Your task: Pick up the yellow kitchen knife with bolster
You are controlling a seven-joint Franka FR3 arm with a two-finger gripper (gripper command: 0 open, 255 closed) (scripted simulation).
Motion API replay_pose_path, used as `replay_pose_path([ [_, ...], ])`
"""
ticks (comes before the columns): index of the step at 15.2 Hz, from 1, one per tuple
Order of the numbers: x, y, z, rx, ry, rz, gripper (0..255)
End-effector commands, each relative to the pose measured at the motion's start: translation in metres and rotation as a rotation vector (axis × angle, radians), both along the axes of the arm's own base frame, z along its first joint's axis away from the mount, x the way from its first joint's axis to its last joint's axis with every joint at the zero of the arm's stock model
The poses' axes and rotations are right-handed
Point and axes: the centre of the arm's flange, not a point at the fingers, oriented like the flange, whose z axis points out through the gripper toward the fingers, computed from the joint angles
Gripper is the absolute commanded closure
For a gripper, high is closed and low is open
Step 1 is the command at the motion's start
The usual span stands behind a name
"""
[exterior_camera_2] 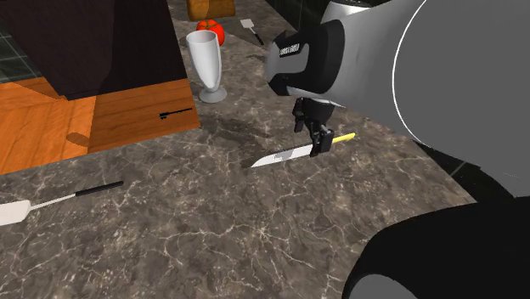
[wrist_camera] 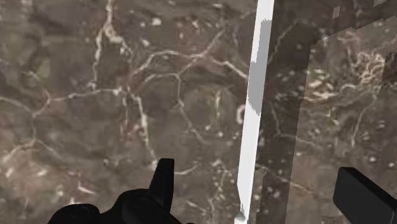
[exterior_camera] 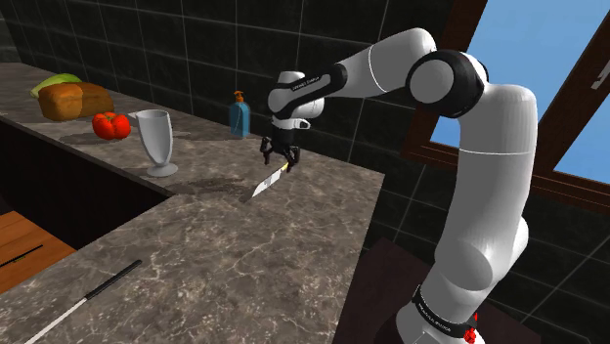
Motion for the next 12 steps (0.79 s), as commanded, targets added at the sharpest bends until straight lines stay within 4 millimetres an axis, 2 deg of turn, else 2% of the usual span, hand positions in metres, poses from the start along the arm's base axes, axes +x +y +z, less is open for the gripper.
replay_pose_path([
  [1,0.005,-0.003,-0.01,0.002,-0.002,-0.018,0],
  [6,0.005,-0.003,-0.036,0.002,-0.002,-0.018,0],
  [8,0.005,-0.003,-0.039,0.002,-0.002,-0.018,0],
  [9,0.005,-0.003,-0.039,0.002,-0.002,-0.018,255],
  [12,0.005,-0.003,-0.039,0.002,-0.002,-0.018,255],
])
